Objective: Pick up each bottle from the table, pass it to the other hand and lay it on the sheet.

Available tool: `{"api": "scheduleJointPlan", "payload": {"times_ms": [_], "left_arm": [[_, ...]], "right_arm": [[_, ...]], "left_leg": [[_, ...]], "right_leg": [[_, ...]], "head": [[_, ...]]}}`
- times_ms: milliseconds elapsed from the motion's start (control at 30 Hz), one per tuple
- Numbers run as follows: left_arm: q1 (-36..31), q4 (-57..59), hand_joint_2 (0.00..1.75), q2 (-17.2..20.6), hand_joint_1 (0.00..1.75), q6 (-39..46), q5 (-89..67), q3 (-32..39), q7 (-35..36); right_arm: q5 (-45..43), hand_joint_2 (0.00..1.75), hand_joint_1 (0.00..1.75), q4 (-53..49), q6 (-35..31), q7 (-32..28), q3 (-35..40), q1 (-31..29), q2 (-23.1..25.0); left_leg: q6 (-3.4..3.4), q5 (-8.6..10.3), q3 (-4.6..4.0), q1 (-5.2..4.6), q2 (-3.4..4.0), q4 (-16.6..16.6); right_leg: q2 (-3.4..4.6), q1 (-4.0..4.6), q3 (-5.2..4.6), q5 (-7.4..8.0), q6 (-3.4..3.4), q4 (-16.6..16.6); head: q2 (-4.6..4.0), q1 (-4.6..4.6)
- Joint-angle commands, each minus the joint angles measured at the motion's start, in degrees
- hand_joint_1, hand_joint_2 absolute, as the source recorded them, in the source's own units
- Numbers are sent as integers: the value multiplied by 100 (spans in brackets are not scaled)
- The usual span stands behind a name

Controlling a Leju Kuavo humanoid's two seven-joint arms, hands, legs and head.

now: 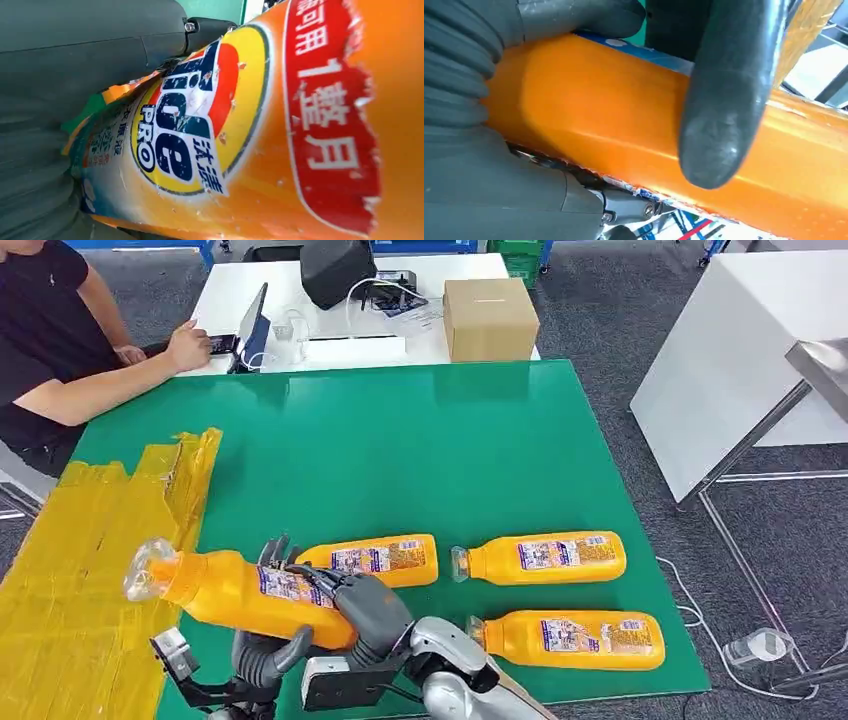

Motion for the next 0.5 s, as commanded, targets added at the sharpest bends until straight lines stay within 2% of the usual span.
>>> {"api": "scheduleJointPlan", "payload": {"times_ms": [33, 500], "left_arm": [[-241, 356, 175, 120, 175, 167, -136, -248, 65], [-49, -95, 175, -2, 175, 161, 165, -188, 60]], "right_arm": [[36, 175, 175, 567, 110, -24, 579, -300, 28], [165, 175, 175, 789, -24, -57, 606, -152, 40]], "left_leg": [[0, 2, 7, 1, -1, -6], [1, -1, 10, 8, -5, -3]], "right_leg": [[-6, 2, 9, 1, -4, -7], [-15, 10, 18, 0, -7, -12]], "head": [[0, 2], [0, 2]]}}
